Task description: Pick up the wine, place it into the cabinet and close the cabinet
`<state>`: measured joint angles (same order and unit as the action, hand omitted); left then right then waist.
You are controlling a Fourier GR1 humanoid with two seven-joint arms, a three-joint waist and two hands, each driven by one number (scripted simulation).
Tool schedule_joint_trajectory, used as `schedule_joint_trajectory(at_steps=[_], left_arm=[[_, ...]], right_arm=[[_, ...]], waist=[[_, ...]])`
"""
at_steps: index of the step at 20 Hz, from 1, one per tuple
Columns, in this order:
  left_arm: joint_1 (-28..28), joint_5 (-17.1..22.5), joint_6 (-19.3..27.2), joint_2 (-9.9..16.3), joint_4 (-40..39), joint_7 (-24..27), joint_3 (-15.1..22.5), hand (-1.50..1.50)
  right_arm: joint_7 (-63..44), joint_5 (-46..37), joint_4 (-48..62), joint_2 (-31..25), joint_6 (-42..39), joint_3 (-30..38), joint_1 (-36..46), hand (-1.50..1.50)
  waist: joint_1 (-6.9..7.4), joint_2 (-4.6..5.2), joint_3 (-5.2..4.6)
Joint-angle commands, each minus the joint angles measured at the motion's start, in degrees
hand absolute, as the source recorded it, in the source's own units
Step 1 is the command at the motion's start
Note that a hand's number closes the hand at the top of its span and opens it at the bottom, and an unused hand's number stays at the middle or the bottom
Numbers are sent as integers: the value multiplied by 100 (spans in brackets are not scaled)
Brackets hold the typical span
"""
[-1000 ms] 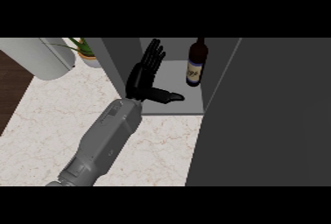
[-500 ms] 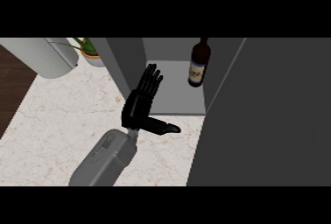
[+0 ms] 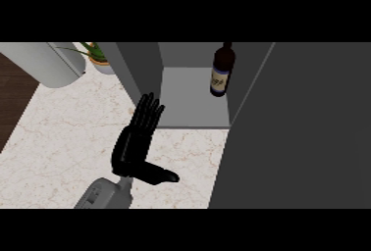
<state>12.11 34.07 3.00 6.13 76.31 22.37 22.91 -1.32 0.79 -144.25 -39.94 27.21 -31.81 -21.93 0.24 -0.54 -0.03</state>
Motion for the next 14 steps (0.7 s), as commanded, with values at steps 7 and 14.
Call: schedule_joint_trajectory(at_steps=[7,14], left_arm=[[-1076,61,-370,648,983,233,-226,-150],[-1261,430,-867,1386,1081,203,-972,-150]], right_arm=[[-303,640,-1058,-397,-844,-402,-166,-150],[-95,337,-1153,-814,-1666,-1128,-179,150]], waist=[[8,21,3],[-31,18,-4]])
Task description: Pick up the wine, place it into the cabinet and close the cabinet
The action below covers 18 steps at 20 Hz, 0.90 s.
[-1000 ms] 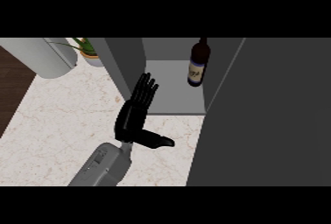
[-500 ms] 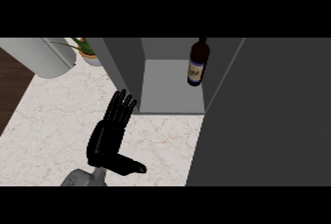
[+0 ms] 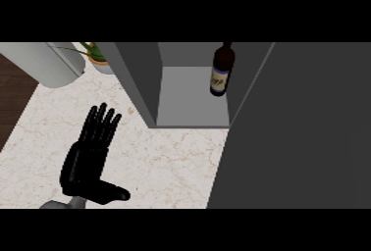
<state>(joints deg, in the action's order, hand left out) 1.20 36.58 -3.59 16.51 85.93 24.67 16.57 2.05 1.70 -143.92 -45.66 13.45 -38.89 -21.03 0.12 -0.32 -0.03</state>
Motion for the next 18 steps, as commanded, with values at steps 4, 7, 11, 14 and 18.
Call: schedule_joint_trajectory(at_steps=[4,7,11,14,18], left_arm=[[-197,455,-462,674,160,-75,-818,-150],[-440,624,-767,913,230,-116,-1003,-150],[-621,673,-856,975,356,-195,-1085,-150],[-552,564,-1107,1104,33,24,-1256,-150],[-606,817,-1443,1316,2,-111,-1435,-150]], right_arm=[[-522,348,-1164,-83,-309,-457,-55,150],[-805,-80,-1157,175,-214,-796,229,150],[-829,-244,-1123,347,-148,-1087,252,150],[-1176,-121,-1159,433,-183,-1083,612,150],[-1312,-223,-849,767,-181,-1336,902,150]], waist=[[2,19,-5],[34,7,-12],[9,-2,-11],[41,25,-23],[94,20,-29]])
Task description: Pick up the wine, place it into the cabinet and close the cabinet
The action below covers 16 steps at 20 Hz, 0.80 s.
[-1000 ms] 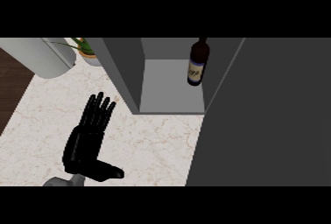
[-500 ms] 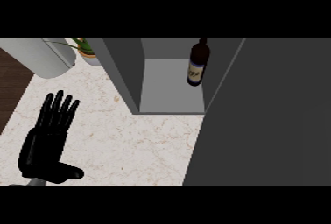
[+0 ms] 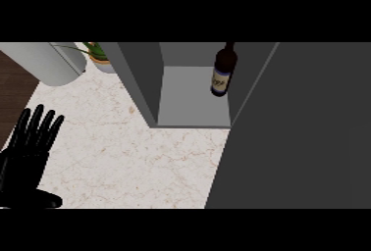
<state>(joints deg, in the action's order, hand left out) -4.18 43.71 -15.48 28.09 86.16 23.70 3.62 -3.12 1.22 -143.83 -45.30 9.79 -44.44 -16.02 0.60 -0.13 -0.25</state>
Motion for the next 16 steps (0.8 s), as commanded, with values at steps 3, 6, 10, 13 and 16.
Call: schedule_joint_trajectory(at_steps=[3,6,10,13,16], left_arm=[[207,274,-137,125,57,-234,-160,-150],[126,183,-237,169,-91,-220,-149,-150],[323,210,-293,187,-167,-152,-267,-150],[319,394,-516,459,-216,-357,-408,-150],[358,271,-522,333,-335,-240,-341,-150]], right_arm=[[-755,165,-797,930,191,-539,639,150],[-910,223,-723,1051,131,-656,702,150],[-1134,517,-515,1250,-53,-298,1270,150],[-1328,577,-206,1574,-35,-211,1582,150],[-1572,598,168,1953,1,-112,2054,150]], waist=[[101,31,-12],[96,22,-15],[253,82,-28],[305,74,-22],[374,94,-35]])
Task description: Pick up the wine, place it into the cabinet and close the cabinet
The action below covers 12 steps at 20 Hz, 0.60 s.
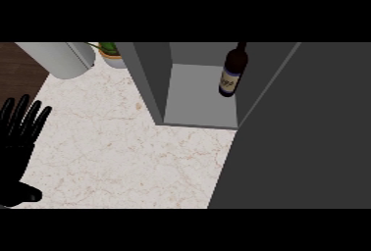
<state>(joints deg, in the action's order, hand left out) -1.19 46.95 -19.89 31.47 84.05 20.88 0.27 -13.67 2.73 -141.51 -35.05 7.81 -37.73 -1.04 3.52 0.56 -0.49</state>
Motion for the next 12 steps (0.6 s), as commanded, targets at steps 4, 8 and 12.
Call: schedule_joint_trajectory(at_steps=[4,8,12], left_arm=[[132,163,-150,189,-60,-234,-106,-150],[49,93,-322,150,-337,-54,-201,-150],[-8,125,-525,79,-650,122,-352,-150]], right_arm=[[-1146,497,571,1557,276,-581,1596,150],[-2083,387,1402,2734,656,-351,3041,150],[-2169,290,2906,3460,1111,-216,4391,150]], waist=[[127,-4,-2],[-45,-35,4],[-100,-36,20]])
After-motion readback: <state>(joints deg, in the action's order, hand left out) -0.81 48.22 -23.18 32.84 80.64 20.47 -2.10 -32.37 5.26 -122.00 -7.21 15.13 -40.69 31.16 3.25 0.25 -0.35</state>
